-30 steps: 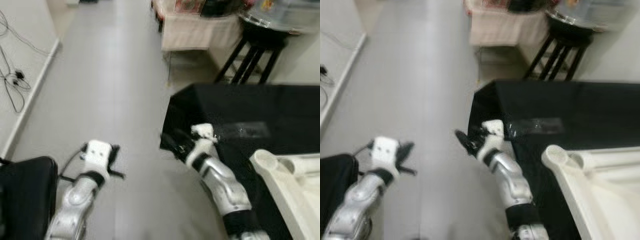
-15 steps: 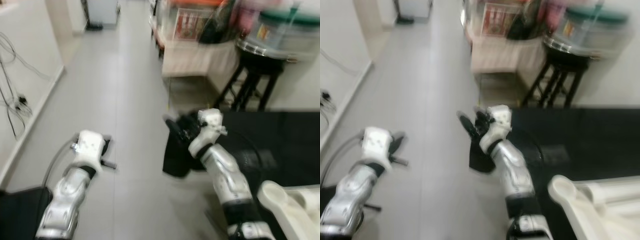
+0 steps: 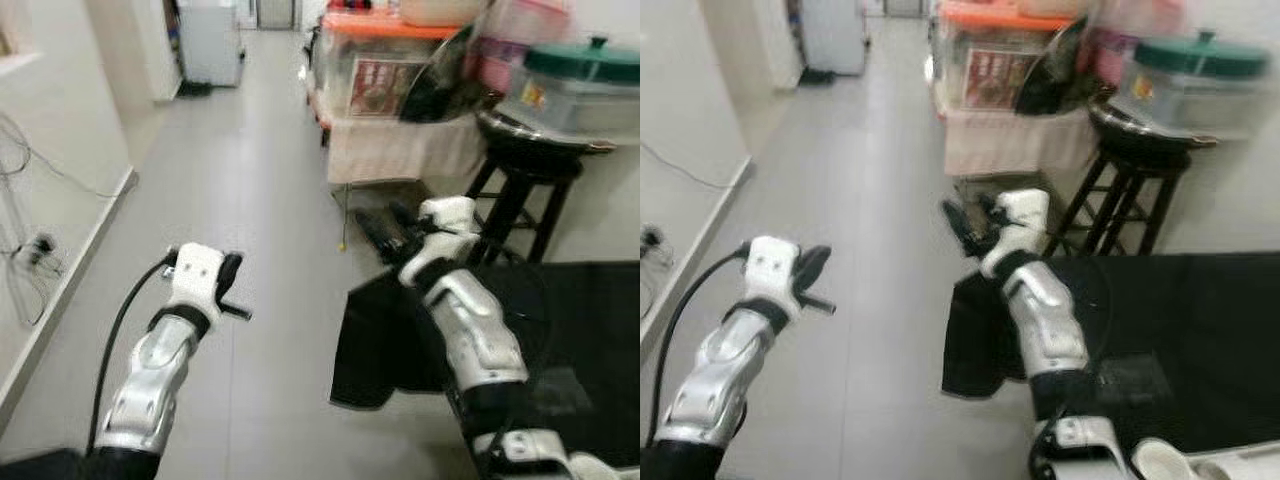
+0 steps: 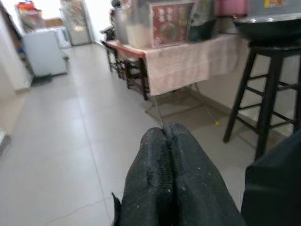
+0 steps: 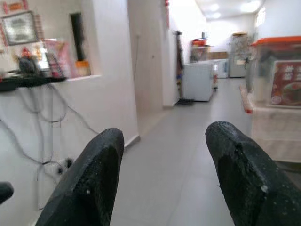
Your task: Building children table
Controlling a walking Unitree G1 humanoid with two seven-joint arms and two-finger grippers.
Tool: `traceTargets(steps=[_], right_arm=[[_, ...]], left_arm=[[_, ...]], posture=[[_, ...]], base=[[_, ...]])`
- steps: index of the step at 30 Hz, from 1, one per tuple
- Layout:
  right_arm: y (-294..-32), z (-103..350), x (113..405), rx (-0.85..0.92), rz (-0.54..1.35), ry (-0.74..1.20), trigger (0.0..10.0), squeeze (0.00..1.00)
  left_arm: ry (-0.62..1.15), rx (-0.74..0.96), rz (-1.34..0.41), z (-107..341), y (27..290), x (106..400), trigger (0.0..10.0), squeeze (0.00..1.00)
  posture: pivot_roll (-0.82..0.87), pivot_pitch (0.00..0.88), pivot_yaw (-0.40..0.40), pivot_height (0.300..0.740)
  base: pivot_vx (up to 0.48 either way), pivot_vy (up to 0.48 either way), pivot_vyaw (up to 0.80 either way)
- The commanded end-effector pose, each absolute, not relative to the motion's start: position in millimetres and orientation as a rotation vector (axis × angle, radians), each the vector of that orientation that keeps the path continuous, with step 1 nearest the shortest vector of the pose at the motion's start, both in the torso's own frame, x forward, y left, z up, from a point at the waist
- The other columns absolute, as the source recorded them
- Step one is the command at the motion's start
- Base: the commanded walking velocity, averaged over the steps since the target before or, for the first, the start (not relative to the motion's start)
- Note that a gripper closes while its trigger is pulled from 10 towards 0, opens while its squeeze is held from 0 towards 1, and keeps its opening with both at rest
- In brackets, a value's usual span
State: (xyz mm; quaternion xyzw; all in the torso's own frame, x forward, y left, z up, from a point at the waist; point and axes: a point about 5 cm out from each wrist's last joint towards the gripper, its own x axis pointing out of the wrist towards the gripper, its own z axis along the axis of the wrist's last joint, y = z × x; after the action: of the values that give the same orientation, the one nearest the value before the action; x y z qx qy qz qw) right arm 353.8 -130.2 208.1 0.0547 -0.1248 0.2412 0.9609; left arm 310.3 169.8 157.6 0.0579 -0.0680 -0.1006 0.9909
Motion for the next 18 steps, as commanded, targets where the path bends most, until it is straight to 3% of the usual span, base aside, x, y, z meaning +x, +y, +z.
traceTargets(steps=[1, 6, 8, 12, 18], right_arm=[[-146, 208, 353, 0.074, 0.425, -0.244, 10.0, 0.00], [-159, 207, 350, 0.040, 0.338, -0.244, 10.0, 0.00], [-171, 199, 341, 0.007, 0.249, -0.234, 10.0, 0.00], [-168, 189, 332, -0.040, 0.230, -0.209, 10.0, 0.00], [-158, 178, 328, -0.089, 0.224, -0.160, 10.0, 0.00]], left_arm=[[-0.142, 0.098, -0.241, 157, 161, 310, 10.0, 0.00], [-0.136, 0.083, -0.286, 154, 153, 307, 10.0, 0.00], [-0.138, 0.081, -0.399, 152, 137, 301, 10.0, 0.00], [-0.171, 0.106, -0.527, 156, 120, 294, 10.0, 0.00], [-0.190, 0.114, -0.556, 160, 116, 293, 10.0, 0.00]], posture=[[0.09, 0.000, -0.061, 0.740], [0.08, 0.000, -0.059, 0.740], [0.06, 0.000, -0.051, 0.740], [0.05, 0.000, -0.040, 0.740], [0.05, 0.000, -0.042, 0.740]], base=[[0.382, 0.000, -0.80], [0.341, 0.000, -0.80], [0.000, 0.000, -0.80], [0.000, 0.000, -0.80], [0.000, 0.000, -0.80]])
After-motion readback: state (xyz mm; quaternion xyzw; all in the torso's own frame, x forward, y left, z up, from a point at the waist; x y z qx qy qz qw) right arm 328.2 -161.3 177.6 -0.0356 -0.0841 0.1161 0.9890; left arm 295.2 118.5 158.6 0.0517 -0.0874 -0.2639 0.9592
